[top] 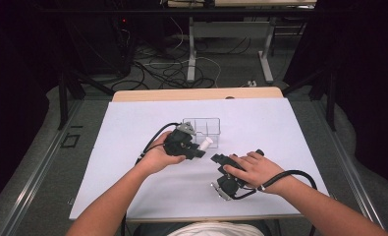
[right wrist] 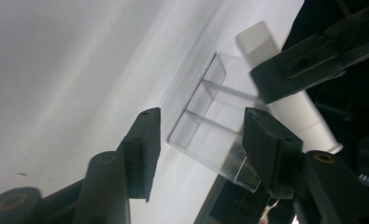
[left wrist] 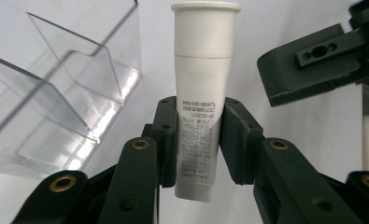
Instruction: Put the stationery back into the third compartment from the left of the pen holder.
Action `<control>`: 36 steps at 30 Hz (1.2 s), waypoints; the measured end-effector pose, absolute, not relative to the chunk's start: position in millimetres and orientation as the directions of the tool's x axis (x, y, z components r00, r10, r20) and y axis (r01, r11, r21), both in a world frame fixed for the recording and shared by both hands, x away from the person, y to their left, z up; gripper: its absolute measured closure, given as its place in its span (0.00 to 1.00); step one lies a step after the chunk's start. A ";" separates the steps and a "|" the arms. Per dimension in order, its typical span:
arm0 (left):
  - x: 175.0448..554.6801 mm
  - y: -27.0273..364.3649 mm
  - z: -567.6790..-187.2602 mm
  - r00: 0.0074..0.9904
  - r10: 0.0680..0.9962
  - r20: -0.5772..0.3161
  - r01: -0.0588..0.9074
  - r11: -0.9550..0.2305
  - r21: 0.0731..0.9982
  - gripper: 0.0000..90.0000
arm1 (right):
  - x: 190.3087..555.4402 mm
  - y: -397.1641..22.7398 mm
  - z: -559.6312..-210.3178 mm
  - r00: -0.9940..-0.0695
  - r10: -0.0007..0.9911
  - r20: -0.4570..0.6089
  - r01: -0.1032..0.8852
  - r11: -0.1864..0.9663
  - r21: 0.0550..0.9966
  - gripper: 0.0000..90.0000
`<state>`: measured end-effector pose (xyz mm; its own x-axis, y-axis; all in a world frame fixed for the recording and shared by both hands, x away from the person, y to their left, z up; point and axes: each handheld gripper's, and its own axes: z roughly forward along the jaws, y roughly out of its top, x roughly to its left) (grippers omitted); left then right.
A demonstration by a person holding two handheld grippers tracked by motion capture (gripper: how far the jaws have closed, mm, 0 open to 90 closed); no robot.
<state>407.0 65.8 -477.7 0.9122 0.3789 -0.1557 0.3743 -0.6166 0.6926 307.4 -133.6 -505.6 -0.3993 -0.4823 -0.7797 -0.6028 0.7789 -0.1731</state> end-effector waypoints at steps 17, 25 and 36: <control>418.3 81.8 -464.4 0.852 0.499 -0.155 0.401 -0.434 0.807 0.77 | 325.5 -140.8 -513.8 -0.607 -0.118 -0.786 -0.318 0.942 0.104 0.14; 426.9 88.3 -458.3 0.824 0.551 -0.128 0.374 -0.362 0.854 0.77 | 338.3 -152.4 -509.6 -0.704 0.183 -0.687 -0.073 0.942 0.326 0.00; 438.6 88.3 -458.4 0.741 0.658 -0.132 0.377 -0.245 0.893 0.77 | 347.3 -175.9 -506.3 -0.686 0.460 -0.563 0.111 0.832 0.544 0.00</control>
